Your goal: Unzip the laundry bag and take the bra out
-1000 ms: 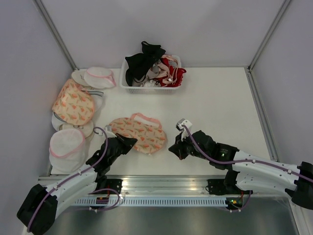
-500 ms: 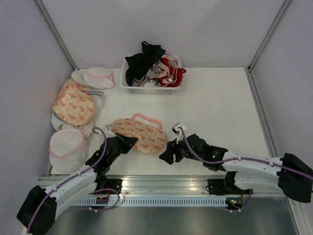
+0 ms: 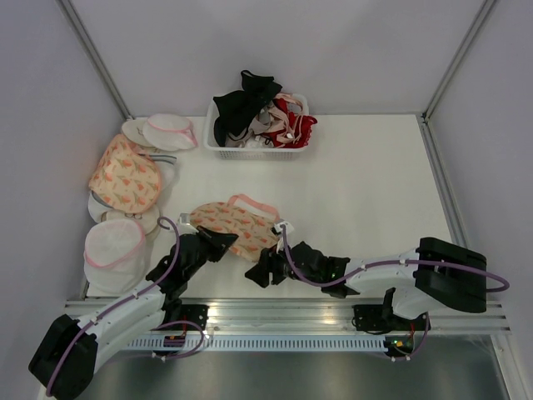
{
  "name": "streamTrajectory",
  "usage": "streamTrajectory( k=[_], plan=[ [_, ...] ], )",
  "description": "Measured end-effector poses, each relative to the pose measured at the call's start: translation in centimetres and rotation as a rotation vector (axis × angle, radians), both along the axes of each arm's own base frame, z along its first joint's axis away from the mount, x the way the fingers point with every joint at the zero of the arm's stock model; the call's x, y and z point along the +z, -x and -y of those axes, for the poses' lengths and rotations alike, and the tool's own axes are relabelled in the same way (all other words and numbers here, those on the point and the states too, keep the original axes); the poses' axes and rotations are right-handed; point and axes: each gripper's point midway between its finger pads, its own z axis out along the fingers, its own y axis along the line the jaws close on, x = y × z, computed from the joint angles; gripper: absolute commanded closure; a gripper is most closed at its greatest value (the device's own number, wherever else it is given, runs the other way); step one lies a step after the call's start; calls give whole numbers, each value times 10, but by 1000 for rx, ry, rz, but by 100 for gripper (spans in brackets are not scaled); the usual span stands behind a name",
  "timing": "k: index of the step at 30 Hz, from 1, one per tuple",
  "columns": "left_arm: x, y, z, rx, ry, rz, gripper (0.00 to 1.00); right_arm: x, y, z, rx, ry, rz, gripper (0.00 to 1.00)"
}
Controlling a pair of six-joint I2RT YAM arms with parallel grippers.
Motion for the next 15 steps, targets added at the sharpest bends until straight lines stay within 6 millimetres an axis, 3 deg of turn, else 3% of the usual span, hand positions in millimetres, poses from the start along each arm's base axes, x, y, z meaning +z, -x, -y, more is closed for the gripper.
streamTrajectory(
  k=[15],
  plan=[
    [15,-3,3,8,64,27,98,7,-26,-3,-158,15,57,44]
  ],
)
